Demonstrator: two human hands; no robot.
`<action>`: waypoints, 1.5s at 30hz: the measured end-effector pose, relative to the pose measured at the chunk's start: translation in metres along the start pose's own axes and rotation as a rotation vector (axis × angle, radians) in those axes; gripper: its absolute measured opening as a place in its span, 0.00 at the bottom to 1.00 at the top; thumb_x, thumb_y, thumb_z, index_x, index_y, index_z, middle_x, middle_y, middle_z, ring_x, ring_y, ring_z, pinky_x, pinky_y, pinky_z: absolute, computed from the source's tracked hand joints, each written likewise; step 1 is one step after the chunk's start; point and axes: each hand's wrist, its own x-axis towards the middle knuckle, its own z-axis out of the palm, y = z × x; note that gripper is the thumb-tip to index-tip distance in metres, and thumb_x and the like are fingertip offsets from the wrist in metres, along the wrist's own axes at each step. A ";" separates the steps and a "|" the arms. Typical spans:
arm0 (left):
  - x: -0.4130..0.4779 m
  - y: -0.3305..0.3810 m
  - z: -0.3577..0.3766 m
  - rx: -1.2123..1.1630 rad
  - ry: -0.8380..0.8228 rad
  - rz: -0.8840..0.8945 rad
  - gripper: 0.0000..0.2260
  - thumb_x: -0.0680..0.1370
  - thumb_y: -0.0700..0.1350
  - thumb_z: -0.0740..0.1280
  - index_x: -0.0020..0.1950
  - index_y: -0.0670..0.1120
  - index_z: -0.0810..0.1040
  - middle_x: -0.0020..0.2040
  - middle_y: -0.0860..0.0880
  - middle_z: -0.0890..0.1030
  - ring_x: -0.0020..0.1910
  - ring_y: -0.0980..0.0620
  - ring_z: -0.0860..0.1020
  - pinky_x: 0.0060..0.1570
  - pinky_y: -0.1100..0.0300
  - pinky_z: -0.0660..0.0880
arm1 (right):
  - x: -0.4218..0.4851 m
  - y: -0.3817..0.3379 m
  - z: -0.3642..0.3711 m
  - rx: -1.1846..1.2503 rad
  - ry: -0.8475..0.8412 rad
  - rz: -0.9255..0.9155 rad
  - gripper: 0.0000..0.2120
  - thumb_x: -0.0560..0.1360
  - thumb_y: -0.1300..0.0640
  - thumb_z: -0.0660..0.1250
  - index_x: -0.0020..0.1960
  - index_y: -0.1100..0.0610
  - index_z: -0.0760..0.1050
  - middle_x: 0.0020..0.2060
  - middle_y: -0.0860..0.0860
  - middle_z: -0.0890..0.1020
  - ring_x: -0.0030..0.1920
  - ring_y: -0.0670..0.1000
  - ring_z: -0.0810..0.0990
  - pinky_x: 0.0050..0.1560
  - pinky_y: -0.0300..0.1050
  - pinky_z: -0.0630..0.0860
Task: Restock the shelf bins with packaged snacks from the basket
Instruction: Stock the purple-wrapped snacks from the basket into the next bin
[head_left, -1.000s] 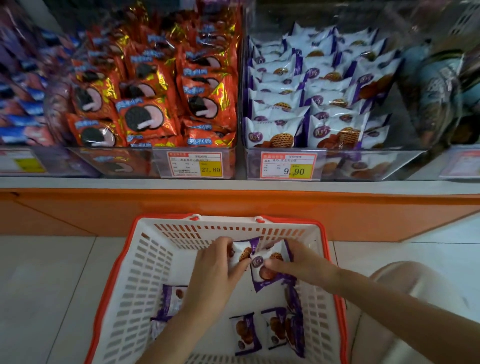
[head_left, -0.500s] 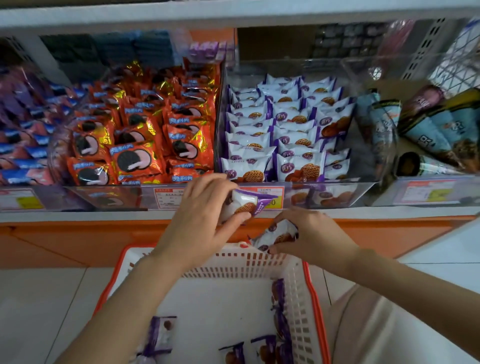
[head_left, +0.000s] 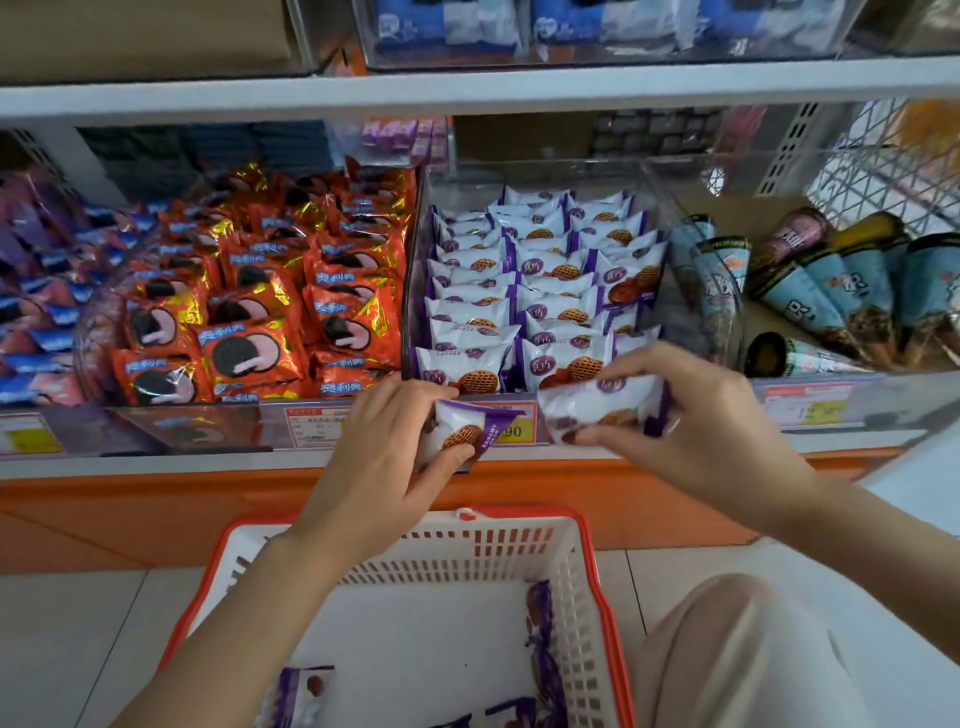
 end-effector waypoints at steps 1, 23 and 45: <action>0.001 0.000 0.002 0.011 0.025 0.009 0.18 0.76 0.59 0.58 0.59 0.49 0.67 0.53 0.55 0.70 0.54 0.59 0.66 0.49 0.69 0.63 | 0.005 0.000 -0.004 0.010 0.072 -0.014 0.20 0.64 0.37 0.66 0.52 0.45 0.71 0.45 0.31 0.72 0.44 0.27 0.74 0.44 0.22 0.69; 0.008 0.002 0.026 0.053 0.345 0.100 0.13 0.73 0.53 0.63 0.48 0.46 0.66 0.40 0.46 0.77 0.46 0.53 0.68 0.52 0.58 0.65 | 0.096 0.044 -0.014 -0.655 -0.096 0.236 0.19 0.74 0.57 0.70 0.63 0.56 0.71 0.55 0.59 0.77 0.56 0.60 0.74 0.47 0.49 0.69; 0.005 0.005 0.028 0.016 0.386 0.070 0.13 0.73 0.53 0.64 0.51 0.46 0.68 0.43 0.46 0.78 0.50 0.52 0.69 0.53 0.60 0.67 | 0.108 0.041 -0.002 -0.965 -0.251 0.356 0.30 0.76 0.68 0.63 0.73 0.62 0.54 0.68 0.64 0.62 0.59 0.66 0.75 0.42 0.51 0.70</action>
